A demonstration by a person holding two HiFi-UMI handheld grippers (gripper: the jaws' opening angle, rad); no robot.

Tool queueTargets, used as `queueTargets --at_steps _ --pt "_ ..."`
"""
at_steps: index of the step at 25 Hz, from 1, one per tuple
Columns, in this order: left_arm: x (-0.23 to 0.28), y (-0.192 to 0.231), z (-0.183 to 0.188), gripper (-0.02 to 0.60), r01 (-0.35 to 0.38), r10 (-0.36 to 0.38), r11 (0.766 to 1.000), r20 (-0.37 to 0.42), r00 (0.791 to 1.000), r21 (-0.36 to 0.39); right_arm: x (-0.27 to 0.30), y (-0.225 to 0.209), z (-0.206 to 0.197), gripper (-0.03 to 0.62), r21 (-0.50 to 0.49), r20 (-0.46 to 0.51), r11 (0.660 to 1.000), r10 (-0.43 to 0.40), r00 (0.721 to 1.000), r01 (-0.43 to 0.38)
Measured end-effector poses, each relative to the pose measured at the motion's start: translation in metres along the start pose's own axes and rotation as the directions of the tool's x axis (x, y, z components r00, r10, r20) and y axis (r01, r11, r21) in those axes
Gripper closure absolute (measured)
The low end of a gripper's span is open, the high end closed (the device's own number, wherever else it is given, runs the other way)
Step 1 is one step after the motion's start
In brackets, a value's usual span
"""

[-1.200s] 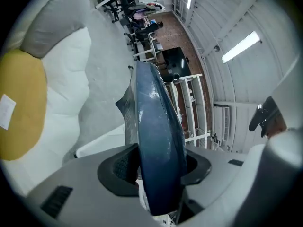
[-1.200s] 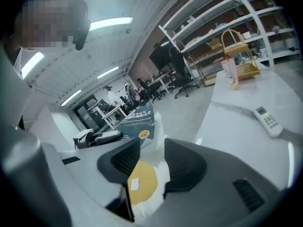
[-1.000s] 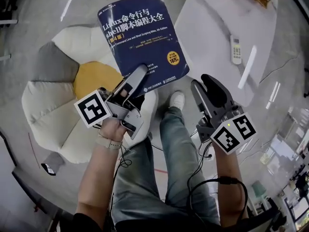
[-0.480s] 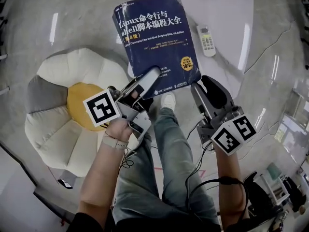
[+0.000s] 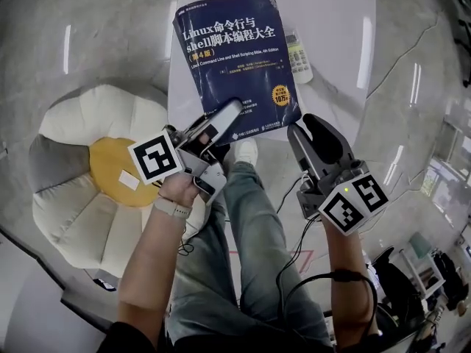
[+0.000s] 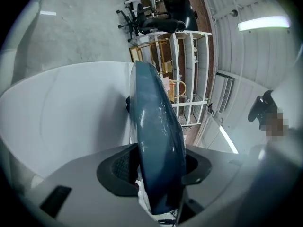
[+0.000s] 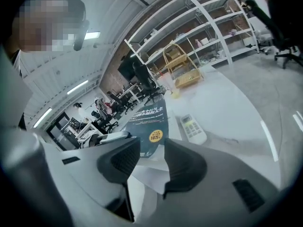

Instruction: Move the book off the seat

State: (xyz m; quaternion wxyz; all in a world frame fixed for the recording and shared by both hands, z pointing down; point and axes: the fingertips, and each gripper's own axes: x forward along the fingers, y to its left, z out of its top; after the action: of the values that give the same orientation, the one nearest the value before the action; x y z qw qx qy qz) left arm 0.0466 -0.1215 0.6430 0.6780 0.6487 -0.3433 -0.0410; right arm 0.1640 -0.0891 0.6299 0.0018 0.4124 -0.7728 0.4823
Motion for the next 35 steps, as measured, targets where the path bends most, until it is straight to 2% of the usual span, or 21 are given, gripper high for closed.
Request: queueTargets --at_steps 3,5,10,16,19,21,23,29,35 --pt "-0.003 0.006 0.004 0.380 0.014 -0.013 0.997 -0.019 1.000 0.081 0.005 0.002 -0.004 0.445 -0.017 0.003 1.000 0.004 1.000 -0.004" --pt "-0.003 0.007 0.005 0.380 -0.008 0.011 0.995 -0.027 1.000 0.104 0.006 0.003 -0.004 0.445 -0.011 -0.006 1.000 0.009 1.000 -0.009" --pt "-0.004 0.003 0.003 0.380 -0.058 0.060 0.997 -0.024 0.998 0.056 0.000 0.005 0.011 0.445 0.006 -0.030 1.000 0.023 0.999 -0.023" --pt "-0.009 0.006 0.012 0.379 -0.112 0.111 0.992 0.012 0.994 0.054 0.003 0.010 0.027 0.445 -0.017 -0.057 0.999 0.044 0.997 -0.045" --pt "-0.009 0.005 0.012 0.339 -0.121 0.122 0.990 0.001 0.993 0.067 0.010 0.014 0.028 0.445 -0.026 -0.084 0.998 0.056 0.995 -0.059" --pt "-0.006 0.003 0.010 0.287 -0.104 0.106 0.992 -0.017 0.994 0.072 0.018 0.016 0.023 0.445 -0.044 -0.106 0.997 0.060 0.993 -0.065" --pt "-0.003 0.002 0.008 0.253 -0.104 0.110 0.987 -0.043 0.993 0.125 0.027 0.019 0.018 0.445 -0.072 -0.130 0.994 0.068 0.989 -0.078" --pt "-0.003 -0.006 0.000 0.202 -0.206 0.233 0.944 -0.080 0.969 0.256 0.048 0.023 0.007 0.445 -0.132 -0.226 0.984 0.088 0.970 -0.120" --pt "-0.010 0.001 -0.011 0.198 -0.296 0.369 0.862 -0.109 0.923 0.413 0.051 0.019 -0.001 0.445 -0.186 -0.252 0.976 0.063 0.966 -0.112"
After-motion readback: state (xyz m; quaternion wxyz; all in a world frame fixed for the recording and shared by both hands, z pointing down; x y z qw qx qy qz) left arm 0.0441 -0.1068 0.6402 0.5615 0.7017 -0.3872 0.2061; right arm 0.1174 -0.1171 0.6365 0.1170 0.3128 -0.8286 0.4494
